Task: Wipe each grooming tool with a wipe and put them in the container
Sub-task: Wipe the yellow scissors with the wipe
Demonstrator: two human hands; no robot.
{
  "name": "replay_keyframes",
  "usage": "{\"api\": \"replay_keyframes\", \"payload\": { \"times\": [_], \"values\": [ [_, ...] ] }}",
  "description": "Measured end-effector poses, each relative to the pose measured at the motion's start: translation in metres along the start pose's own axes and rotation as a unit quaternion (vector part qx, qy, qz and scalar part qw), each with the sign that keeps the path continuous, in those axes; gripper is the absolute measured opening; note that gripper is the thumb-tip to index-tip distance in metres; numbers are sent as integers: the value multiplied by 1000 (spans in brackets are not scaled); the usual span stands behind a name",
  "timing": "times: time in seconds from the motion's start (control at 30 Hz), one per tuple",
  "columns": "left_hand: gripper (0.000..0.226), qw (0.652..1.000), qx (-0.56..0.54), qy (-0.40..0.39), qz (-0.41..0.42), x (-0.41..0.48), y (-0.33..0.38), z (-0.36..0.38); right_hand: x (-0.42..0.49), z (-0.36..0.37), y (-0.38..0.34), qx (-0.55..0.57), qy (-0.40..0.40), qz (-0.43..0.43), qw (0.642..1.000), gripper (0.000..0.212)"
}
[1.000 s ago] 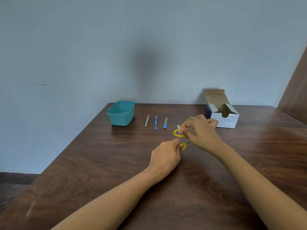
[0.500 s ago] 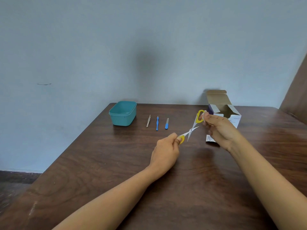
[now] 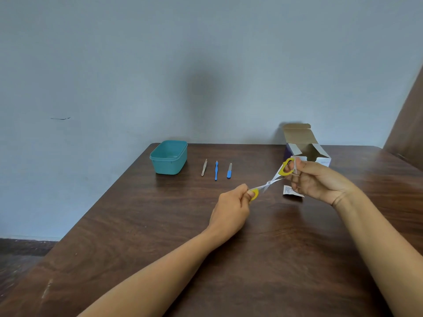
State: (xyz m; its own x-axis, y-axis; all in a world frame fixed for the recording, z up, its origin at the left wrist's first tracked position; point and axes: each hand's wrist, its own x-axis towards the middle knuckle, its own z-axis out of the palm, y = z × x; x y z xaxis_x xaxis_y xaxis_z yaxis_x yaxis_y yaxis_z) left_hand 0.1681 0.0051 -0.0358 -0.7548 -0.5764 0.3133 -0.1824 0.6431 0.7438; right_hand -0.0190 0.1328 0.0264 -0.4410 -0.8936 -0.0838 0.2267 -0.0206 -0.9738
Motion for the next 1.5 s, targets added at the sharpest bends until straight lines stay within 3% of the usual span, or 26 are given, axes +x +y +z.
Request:
{"api": "replay_keyframes", "payload": {
  "times": [0.3, 0.43, 0.6, 0.77, 0.93, 1.0, 1.1, 1.33, 1.5],
  "values": [
    [35, 999, -46, 16, -5, -3, 7, -2, 2, 1, -4, 49, 12, 77, 996, 57],
    [34, 990, -129, 52, -35, -1, 4, -4, 7, 14, 0, 69, 30, 70, 995, 58],
    [26, 953, -265, 106, -104, 3, 0, -6, 9, 20, 6, 82, 16, 49, 995, 57],
    [26, 939, -291, 140, -120, 6, 0, -9, 7, 14, 8, 38, -4, 69, 997, 56],
    [28, 955, -244, 150, -81, 9, -5, -14, 4, 4, 7, -64, -27, 99, 993, 54],
    [30, 961, -228, 144, -62, 9, -4, -16, 3, 2, 6, -111, -32, 112, 987, 47],
    [29, 970, -197, 140, -25, 9, 0, -21, -1, 4, 2, -172, -23, 121, 977, 10],
    [24, 973, -144, 179, 20, 10, 4, -31, 0, 14, -1, -285, 19, -13, 958, 10],
    [25, 971, -131, 199, 12, 8, 3, -31, 2, 19, 3, -379, 26, -124, 917, 8]
  ]
}}
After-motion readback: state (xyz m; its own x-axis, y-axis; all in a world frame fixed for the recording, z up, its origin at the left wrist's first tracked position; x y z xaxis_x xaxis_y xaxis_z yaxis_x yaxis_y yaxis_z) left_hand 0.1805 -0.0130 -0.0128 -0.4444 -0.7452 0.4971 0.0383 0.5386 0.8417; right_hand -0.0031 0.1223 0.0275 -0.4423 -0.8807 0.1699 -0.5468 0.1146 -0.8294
